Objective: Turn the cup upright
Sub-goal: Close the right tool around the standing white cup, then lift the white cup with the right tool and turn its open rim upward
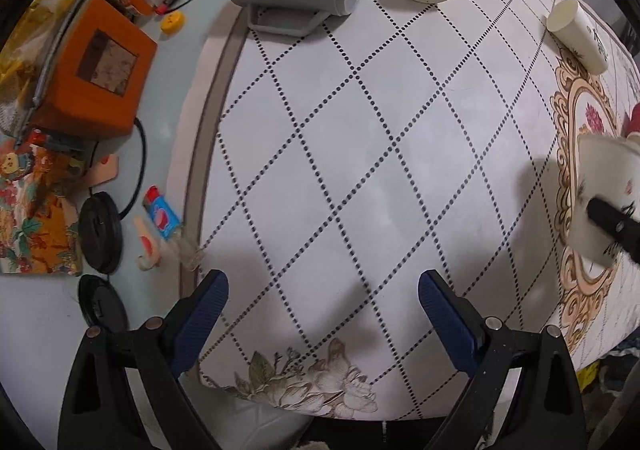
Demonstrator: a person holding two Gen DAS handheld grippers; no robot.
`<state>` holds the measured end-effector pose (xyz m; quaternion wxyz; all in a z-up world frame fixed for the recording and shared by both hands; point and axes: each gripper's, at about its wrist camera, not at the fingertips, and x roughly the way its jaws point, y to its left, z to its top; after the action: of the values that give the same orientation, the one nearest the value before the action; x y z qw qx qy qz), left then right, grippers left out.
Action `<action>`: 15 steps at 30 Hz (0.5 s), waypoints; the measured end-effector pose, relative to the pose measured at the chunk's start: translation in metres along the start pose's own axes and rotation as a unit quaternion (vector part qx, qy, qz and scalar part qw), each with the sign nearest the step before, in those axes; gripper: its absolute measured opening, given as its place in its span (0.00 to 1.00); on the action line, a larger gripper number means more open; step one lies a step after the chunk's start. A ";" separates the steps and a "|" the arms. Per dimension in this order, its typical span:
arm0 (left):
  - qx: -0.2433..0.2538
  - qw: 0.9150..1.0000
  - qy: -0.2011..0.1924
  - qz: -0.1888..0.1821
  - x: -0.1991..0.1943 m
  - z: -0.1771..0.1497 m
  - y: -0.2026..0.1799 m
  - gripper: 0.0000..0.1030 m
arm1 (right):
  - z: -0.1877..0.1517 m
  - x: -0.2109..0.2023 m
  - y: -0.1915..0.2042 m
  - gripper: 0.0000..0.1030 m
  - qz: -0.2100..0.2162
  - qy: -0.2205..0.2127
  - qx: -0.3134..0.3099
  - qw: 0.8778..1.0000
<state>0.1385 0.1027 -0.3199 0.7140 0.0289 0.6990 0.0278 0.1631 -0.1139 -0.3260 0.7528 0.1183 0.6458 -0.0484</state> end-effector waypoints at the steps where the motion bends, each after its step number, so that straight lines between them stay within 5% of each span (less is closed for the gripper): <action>1: -0.002 1.000 0.003 -0.003 0.002 0.004 0.000 0.94 | 0.003 -0.005 0.000 0.59 0.001 -0.028 0.001 1.000; 10: -0.005 1.000 -0.004 0.009 0.027 0.047 -0.004 0.94 | 0.035 0.007 0.014 0.59 -0.020 -0.219 -0.005 0.976; 15: -0.001 1.000 -0.014 0.018 0.036 0.059 -0.007 0.94 | 0.036 0.031 0.018 0.59 -0.039 -0.249 -0.021 0.968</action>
<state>0.1982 0.0984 -0.3553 0.7228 0.0411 0.6886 0.0404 0.2072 -0.1023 -0.3496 0.8895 0.0619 0.4433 -0.0918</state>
